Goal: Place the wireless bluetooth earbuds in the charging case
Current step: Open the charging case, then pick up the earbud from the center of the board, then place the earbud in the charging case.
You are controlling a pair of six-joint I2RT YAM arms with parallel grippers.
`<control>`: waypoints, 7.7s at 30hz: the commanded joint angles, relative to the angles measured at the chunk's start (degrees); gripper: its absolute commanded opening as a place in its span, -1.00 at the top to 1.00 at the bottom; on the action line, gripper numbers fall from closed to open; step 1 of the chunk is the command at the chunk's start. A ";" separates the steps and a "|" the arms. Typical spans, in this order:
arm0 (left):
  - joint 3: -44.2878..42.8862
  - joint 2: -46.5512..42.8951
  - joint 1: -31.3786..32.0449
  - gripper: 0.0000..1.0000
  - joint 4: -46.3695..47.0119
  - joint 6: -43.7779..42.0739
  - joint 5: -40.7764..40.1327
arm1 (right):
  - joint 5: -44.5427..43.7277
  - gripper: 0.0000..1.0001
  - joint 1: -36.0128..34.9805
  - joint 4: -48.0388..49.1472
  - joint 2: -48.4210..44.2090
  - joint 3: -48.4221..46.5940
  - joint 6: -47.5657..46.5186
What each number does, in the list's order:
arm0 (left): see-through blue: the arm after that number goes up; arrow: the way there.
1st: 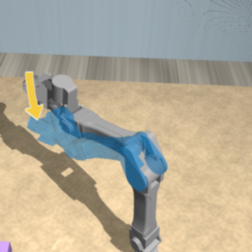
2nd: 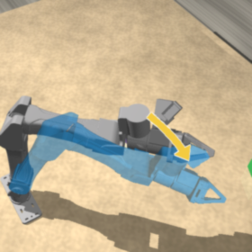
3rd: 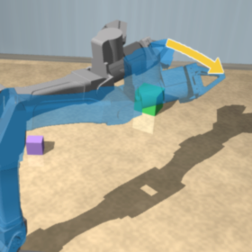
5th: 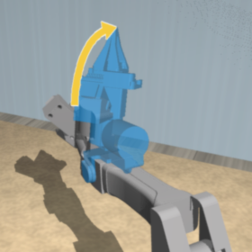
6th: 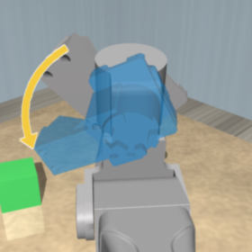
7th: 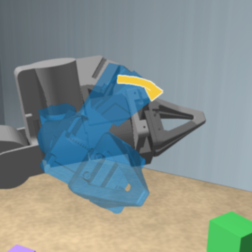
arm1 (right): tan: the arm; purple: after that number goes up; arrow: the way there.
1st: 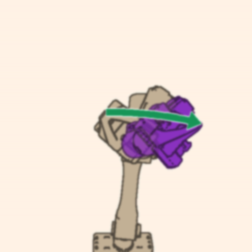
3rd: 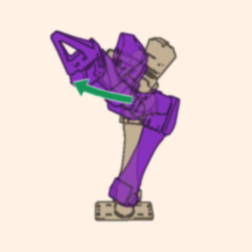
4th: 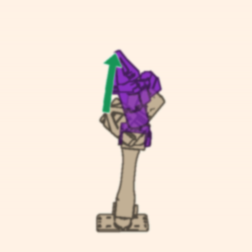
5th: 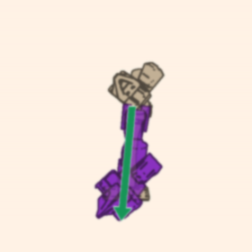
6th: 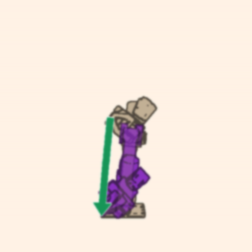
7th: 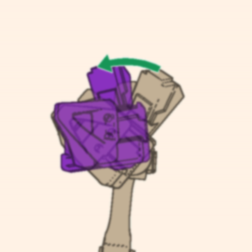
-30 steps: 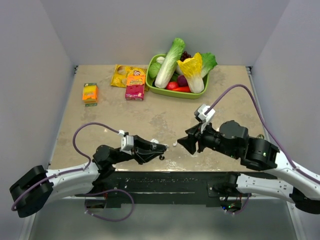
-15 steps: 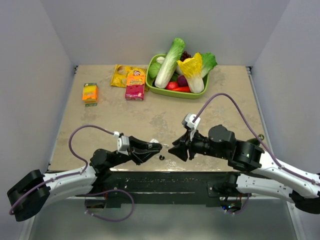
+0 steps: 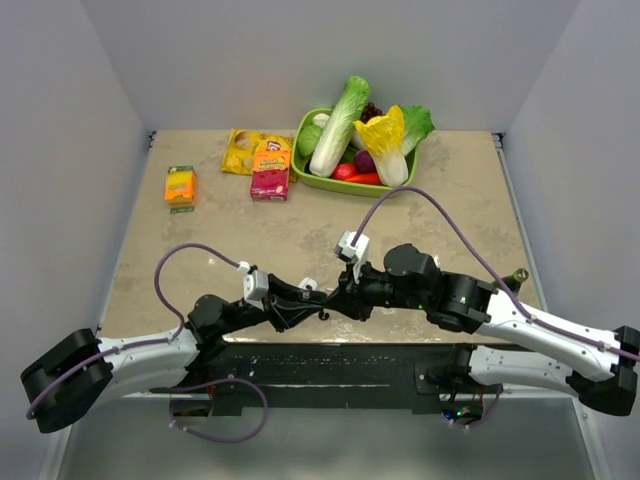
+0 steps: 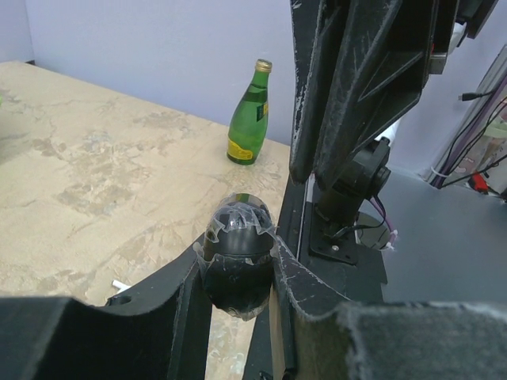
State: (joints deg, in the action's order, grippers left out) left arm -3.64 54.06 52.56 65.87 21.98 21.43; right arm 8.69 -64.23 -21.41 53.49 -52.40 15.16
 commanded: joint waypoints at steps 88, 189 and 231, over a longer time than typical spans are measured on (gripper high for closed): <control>9.35 -24.44 5.01 1.00 -9.88 -2.47 -19.50 | -15.28 0.95 1.82 25.10 30.43 16.54 14.37; 6.63 -18.83 4.93 1.00 -10.15 -3.17 -16.52 | -15.55 1.00 4.55 -1.51 -4.35 4.34 0.16; -8.67 10.18 5.01 1.00 4.62 3.25 16.54 | 7.75 1.00 -1.51 -6.01 0.91 -4.55 -10.85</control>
State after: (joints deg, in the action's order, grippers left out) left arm -10.20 63.90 57.19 66.74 24.95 36.86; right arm 15.18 -65.14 -30.33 54.17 -56.36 4.86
